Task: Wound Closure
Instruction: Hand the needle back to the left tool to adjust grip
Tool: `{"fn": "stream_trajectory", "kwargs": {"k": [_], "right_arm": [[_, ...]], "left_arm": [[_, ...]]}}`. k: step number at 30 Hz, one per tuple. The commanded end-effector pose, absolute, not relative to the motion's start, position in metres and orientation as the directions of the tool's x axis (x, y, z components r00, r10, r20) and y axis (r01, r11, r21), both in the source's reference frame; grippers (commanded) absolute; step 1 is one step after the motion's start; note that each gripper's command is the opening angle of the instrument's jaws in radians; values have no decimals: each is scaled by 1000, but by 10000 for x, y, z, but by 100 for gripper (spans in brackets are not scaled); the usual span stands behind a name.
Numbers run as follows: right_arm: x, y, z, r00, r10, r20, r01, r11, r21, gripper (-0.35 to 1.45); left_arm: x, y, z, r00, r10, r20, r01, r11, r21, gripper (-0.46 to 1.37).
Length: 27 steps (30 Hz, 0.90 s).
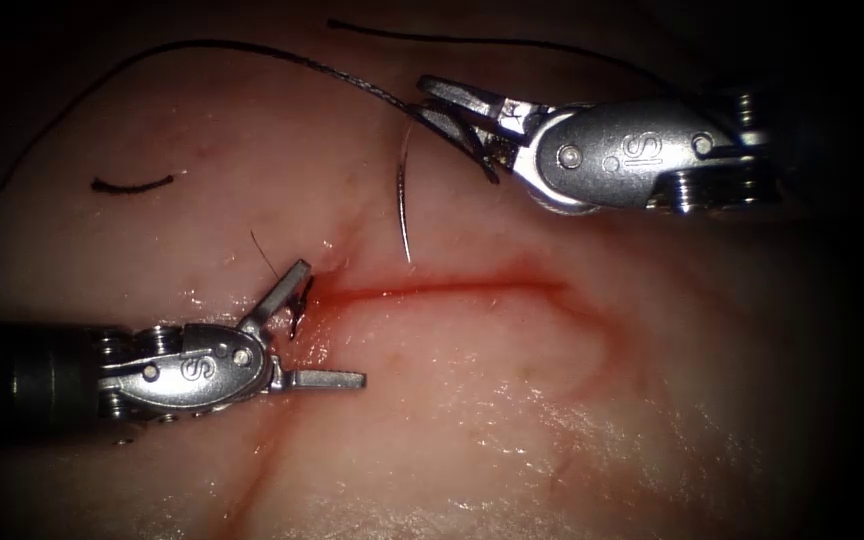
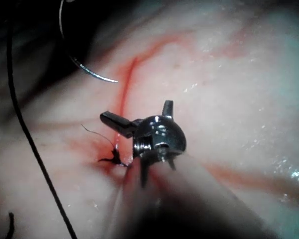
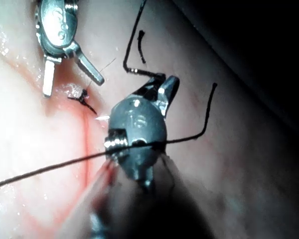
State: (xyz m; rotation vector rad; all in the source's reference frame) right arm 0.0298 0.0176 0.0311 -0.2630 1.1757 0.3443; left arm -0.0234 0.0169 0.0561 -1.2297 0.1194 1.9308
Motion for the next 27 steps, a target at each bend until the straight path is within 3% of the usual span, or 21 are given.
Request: {"fn": "stream_trajectory", "kwargs": {"k": [1,12,27], "right_arm": [[297,174,308,327,165,-930,-409,912,18,-35],[291,157,299,336,240,-911,-423,903,82,-35],[291,132,291,349,243,-905,-405,910,88,-35]], "left_arm": [[-236,168,557,-174,589,-789,-675,-654,-340,76],[-240,176,533,-91,620,-779,-638,-637,-432,91],[-256,188,509,-123,656,-745,-617,-638,-461,102]]}}
